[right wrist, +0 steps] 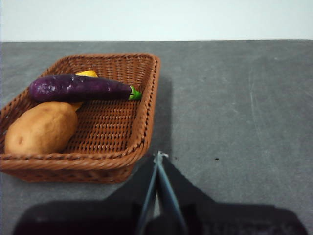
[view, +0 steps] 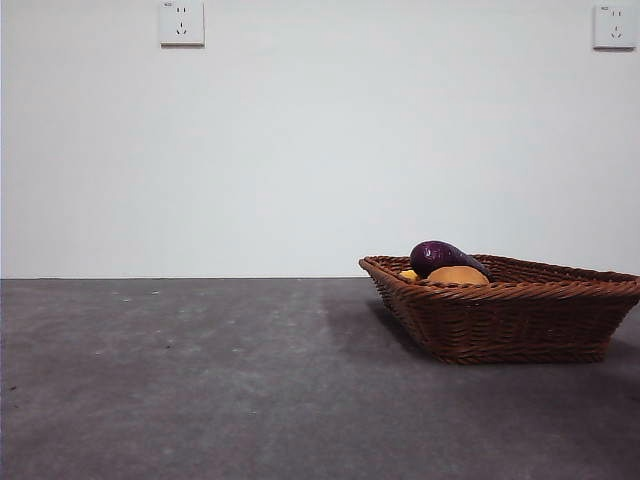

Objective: Help me put the vegetables on the table into the basket

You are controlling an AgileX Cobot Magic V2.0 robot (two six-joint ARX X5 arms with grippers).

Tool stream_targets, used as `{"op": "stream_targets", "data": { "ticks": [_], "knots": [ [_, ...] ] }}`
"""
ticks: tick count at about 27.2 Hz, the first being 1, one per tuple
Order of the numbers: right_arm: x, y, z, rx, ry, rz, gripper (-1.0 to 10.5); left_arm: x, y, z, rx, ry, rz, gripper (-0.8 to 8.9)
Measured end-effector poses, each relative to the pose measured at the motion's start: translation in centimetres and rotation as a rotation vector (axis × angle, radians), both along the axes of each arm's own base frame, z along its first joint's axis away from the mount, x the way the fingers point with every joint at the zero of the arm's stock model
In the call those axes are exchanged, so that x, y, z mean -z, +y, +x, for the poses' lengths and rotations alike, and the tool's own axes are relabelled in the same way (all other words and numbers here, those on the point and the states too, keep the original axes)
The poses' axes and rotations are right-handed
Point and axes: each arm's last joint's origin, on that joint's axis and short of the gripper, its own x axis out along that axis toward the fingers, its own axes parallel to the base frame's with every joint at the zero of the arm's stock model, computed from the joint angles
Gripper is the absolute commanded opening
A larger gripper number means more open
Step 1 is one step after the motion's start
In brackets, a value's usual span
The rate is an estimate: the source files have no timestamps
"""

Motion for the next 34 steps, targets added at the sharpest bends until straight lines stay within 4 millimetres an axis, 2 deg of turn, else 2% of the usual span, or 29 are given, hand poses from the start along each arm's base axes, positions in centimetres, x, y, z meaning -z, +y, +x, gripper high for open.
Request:
{"op": "stream_targets", "data": {
  "ticks": [13,34],
  "knots": [
    [-0.08,-0.17,-0.07,0.059,-0.011,-0.003,0.0,0.0,0.0,0.0,0.0,0.0,0.0,-0.03],
    [-0.08,-0.18,-0.07,0.061,-0.012,-0.004,0.0,0.0,0.0,0.0,0.0,0.0,0.0,-0.03]
  ]
}}
